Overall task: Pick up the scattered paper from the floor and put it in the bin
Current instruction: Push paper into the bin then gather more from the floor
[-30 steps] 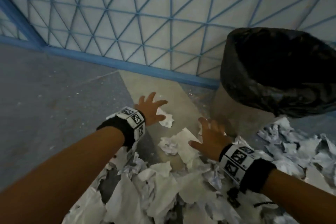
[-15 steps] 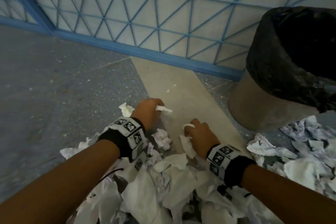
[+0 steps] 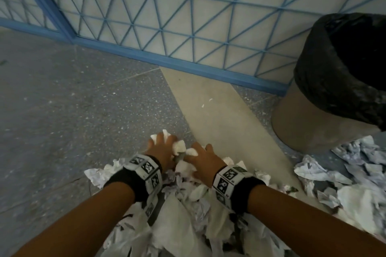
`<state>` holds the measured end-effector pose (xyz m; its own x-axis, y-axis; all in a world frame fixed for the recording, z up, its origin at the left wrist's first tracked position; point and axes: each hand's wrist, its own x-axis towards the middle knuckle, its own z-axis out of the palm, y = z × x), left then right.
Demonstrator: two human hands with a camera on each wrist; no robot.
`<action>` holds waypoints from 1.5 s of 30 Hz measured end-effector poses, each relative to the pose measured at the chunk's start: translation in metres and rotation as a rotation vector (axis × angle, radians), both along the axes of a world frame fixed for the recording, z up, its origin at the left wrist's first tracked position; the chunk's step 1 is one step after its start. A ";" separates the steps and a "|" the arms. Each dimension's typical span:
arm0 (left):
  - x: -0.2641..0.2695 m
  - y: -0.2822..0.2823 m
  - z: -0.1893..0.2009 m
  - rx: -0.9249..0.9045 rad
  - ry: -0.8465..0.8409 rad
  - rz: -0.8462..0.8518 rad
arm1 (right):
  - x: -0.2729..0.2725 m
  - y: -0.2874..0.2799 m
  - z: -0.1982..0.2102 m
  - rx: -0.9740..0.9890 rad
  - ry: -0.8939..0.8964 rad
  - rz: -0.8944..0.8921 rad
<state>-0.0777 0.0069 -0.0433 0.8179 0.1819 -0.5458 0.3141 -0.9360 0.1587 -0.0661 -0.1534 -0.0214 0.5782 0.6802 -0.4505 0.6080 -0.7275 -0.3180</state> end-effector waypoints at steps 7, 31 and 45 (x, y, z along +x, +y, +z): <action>0.006 -0.016 0.041 -0.252 -0.196 0.059 | 0.023 -0.026 0.048 0.296 -0.015 -0.355; 0.141 -0.292 0.202 -0.265 -0.525 -0.578 | 0.120 -0.248 0.193 0.193 -0.299 -0.857; 0.071 -0.142 0.237 -0.920 -0.739 -0.232 | 0.037 -0.099 0.216 0.800 -0.792 -0.624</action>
